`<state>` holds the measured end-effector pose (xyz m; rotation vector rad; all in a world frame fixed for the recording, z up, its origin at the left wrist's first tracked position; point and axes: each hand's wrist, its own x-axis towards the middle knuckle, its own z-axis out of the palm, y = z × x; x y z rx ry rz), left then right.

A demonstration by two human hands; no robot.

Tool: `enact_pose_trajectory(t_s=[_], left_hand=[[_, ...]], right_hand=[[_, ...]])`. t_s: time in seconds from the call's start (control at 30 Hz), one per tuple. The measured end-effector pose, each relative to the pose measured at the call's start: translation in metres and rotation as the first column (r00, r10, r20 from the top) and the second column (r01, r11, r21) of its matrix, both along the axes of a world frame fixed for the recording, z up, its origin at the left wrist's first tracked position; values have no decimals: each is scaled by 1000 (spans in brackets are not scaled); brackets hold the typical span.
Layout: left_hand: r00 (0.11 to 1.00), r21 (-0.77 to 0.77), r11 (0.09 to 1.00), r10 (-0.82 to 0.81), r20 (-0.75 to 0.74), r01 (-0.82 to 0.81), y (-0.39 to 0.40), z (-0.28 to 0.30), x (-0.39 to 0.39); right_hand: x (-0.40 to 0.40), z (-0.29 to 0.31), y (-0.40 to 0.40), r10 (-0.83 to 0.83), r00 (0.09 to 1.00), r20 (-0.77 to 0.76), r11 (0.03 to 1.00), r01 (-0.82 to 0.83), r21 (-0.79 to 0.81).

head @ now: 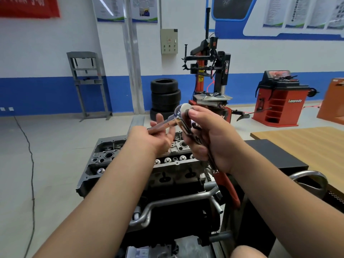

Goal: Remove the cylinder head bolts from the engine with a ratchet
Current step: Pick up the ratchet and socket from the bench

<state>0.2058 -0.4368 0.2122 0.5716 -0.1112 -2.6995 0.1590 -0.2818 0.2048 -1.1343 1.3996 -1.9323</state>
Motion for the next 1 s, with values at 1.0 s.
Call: enact_pose_trajectory(t_s=[1.0], left_hand=[[930, -352, 862, -350, 109, 366, 180, -38, -190]], right_hand=[[-303, -191, 399, -299, 545, -783, -226, 757, 613]])
